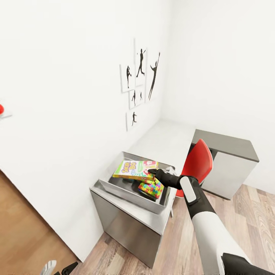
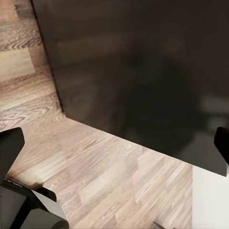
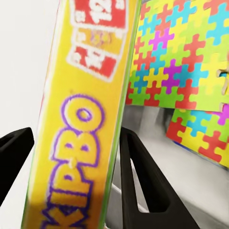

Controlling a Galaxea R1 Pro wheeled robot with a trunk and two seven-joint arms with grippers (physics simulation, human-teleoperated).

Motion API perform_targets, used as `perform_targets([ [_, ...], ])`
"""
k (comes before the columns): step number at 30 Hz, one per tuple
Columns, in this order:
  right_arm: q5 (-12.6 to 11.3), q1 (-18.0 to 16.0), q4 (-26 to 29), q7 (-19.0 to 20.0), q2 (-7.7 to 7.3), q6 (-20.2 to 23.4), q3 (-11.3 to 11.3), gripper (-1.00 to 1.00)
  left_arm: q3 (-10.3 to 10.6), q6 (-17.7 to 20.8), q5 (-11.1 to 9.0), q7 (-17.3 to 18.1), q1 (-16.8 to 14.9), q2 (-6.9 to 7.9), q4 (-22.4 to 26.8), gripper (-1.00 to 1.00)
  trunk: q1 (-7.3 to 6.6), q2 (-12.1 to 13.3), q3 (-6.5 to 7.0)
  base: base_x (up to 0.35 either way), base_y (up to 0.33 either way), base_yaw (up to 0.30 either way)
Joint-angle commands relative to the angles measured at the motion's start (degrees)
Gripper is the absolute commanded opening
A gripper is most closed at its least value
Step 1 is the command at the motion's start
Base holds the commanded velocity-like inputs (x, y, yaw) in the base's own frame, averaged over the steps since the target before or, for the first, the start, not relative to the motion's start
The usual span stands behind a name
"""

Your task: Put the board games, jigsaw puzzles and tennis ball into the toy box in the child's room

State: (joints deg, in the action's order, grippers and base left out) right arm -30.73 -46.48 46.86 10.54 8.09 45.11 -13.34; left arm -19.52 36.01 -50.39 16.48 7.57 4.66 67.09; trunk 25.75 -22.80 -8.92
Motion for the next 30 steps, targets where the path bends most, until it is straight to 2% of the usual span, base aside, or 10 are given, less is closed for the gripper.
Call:
perform_targets([
  [1, 0.22, -0.23, -0.25, 0.36, 0.08, 0.35, -0.34, -1.00, -0.08, 0.38, -0.21, 0.05, -0.01, 0.00, 0.06, 1.00, 0.03, -0.12, -0.20, 0.000, 0.000, 0.000],
  [17, 0.16, -2.76, -3.16, 0.29, -0.31, -1.27, -1.46, -1.00, -0.08, 0.38, -0.26, 0.05, -0.01, 0.00, 0.03, 1.00, 0.03, -0.12, -1.69, 0.000, 0.000, 0.000],
  [30, 0.15, -3.46, -3.56, 0.21, -0.59, -2.57, -1.96, -1.00, -0.08, 0.38, -0.31, 0.05, -0.07, 0.00, 0.04, 1.00, 0.03, -0.12, -2.90, 0.000, 0.000, 0.000],
])
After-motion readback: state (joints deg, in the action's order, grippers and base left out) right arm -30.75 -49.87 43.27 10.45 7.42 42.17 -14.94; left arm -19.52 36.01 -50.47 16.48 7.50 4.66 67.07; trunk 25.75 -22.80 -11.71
